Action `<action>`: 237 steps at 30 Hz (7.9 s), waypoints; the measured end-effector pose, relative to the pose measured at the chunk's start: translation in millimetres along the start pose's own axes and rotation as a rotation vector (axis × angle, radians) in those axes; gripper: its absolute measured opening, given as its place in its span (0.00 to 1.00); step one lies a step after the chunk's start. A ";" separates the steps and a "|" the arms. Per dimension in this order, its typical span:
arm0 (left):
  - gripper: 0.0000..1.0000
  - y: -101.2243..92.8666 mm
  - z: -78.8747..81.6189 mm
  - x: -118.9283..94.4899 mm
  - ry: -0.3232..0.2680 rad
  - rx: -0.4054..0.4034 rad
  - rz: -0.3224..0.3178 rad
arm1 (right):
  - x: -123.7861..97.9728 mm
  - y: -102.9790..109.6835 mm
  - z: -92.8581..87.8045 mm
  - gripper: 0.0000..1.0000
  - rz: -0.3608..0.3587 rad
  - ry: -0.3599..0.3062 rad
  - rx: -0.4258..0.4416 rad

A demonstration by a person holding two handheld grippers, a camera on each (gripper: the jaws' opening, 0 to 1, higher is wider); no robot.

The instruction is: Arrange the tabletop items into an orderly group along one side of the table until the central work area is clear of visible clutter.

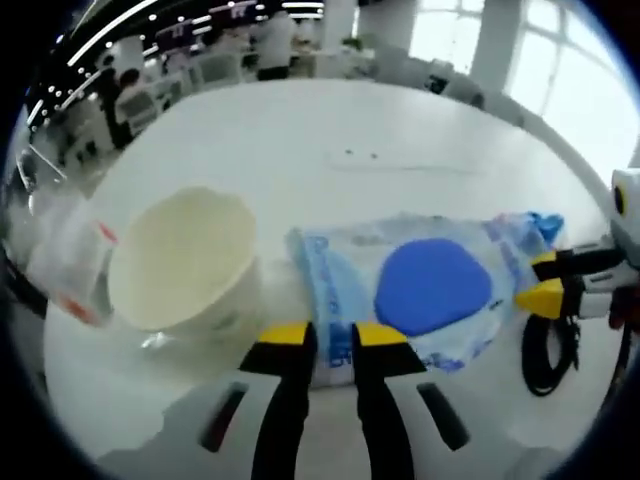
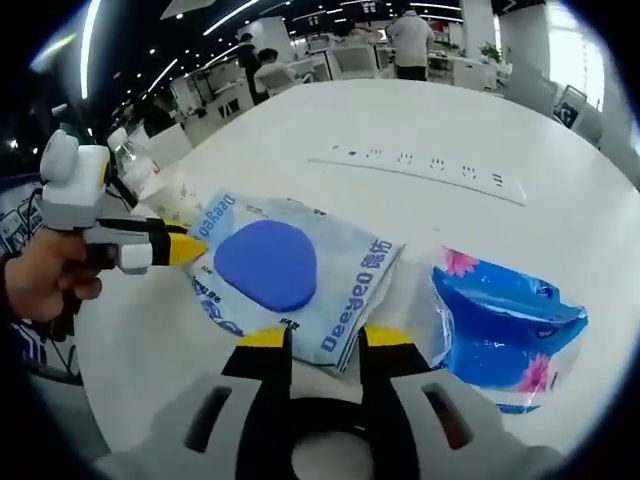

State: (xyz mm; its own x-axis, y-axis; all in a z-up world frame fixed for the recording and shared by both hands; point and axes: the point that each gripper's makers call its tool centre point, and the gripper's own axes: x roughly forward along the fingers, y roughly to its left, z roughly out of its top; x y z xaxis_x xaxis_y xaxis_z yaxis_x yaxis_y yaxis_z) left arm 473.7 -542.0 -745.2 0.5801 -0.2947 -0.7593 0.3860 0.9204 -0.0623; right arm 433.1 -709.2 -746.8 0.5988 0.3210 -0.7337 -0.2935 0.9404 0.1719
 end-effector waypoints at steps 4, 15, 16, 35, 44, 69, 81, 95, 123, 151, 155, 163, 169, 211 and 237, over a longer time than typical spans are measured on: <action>0.21 1.1 0.7 -1.1 -0.001 -0.003 -0.001 | -0.7 -0.3 0.2 0.29 -0.002 0.002 -0.002; 0.29 0.2 -7.5 -8.5 0.016 0.036 -0.010 | -11.2 4.1 5.0 0.35 -0.008 -0.019 -0.039; 0.28 0.2 -8.2 -9.8 0.018 0.037 -0.012 | -12.9 4.6 6.6 0.35 -0.005 -0.026 -0.037; 0.41 14.8 -18.5 -46.2 -0.012 0.021 -0.037 | -40.4 -2.8 5.9 0.49 -0.004 -0.069 -0.021; 0.48 16.8 -25.3 -63.9 -0.032 0.034 -0.054 | -56.1 -2.3 2.8 0.53 -0.006 -0.081 -0.048; 0.74 21.1 -55.0 -115.1 -0.086 0.058 -0.125 | -95.6 -7.6 -24.0 0.62 -0.031 -0.091 -0.042; 0.80 13.8 -62.7 -119.4 -0.090 0.063 -0.162 | -97.1 -3.7 -33.7 0.62 -0.029 -0.078 -0.039; 0.80 19.7 -71.6 -146.6 -0.114 0.093 -0.187 | -89.7 -4.2 -46.0 0.60 -0.034 -0.030 -0.050; 0.83 19.3 -117.6 -206.0 -0.121 0.172 -0.217 | -60.1 -8.3 -71.1 0.42 -0.052 0.108 -0.174; 0.76 27.7 -142.9 -216.7 -0.119 0.090 -0.193 | -41.0 -43.6 -76.0 0.12 -0.089 0.154 -0.178; 0.76 27.5 -146.6 -216.1 -0.114 0.083 -0.194 | -38.0 -44.8 -75.4 0.11 -0.088 0.157 -0.186; 0.76 27.7 -150.0 -215.6 -0.110 0.072 -0.195 | -30.8 -43.1 -71.1 0.11 -0.075 0.157 -0.214; 0.75 28.3 -152.8 -215.1 -0.106 0.068 -0.192 | -32.1 -35.9 -69.5 0.11 -0.071 0.162 -0.238; 0.75 29.8 -152.4 -212.6 -0.106 0.078 -0.207 | -81.5 -9.1 -38.6 0.44 -0.065 0.011 -0.118; 0.75 27.1 -150.1 -212.9 -0.125 0.059 -0.225 | -152.4 4.9 -48.2 0.70 -0.103 -0.210 -0.059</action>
State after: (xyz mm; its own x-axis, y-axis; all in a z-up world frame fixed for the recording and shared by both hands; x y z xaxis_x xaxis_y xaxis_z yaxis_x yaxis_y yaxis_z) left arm 253.0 -415.8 -682.4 0.5576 -0.5232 -0.6444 0.5545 0.8125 -0.1799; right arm 304.5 -758.9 -665.8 0.7680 0.2462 -0.5912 -0.2624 0.9631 0.0601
